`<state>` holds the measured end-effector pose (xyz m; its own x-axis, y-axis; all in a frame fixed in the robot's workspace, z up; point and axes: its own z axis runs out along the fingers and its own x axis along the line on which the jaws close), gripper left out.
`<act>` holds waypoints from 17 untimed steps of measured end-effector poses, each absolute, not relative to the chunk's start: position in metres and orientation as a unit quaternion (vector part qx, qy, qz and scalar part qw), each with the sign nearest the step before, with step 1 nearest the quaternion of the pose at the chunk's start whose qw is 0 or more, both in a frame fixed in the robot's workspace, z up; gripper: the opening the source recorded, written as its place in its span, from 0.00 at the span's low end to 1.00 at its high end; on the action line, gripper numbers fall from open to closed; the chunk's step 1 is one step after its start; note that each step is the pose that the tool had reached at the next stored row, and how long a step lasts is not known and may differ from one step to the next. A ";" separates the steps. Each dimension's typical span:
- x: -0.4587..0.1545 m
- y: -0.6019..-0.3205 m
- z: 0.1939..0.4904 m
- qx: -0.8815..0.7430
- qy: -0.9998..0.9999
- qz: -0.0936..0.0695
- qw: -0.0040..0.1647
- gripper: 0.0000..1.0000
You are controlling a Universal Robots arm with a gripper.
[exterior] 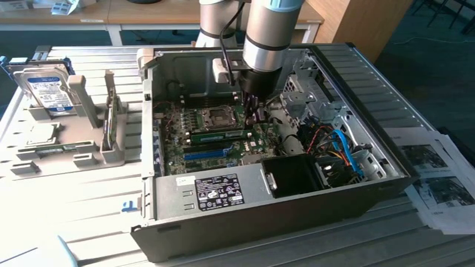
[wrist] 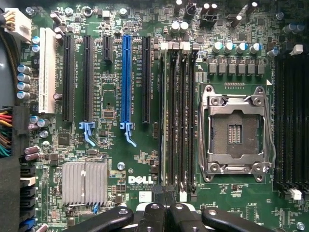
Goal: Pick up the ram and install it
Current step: 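Press down the ram until it locks into place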
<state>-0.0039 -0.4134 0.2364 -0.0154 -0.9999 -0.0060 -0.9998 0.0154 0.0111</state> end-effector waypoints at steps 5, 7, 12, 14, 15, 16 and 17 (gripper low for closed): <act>-0.004 -0.411 0.236 0.702 -0.712 -0.006 0.002 0.10; -0.004 -0.411 0.236 0.702 -0.712 -0.006 0.002 0.10; -0.004 -0.411 0.232 0.702 -0.712 -0.006 0.002 0.10; -0.004 -0.411 0.232 0.702 -0.712 -0.006 0.002 0.10; -0.004 -0.411 0.232 0.702 -0.712 -0.006 0.002 0.10; -0.004 -0.411 0.232 0.702 -0.712 -0.006 0.002 0.10; -0.004 -0.411 0.231 0.702 -0.712 -0.006 0.002 0.10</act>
<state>-0.0038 -0.4114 0.2311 -0.0152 -0.9999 -0.0062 -0.9998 0.0151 0.0110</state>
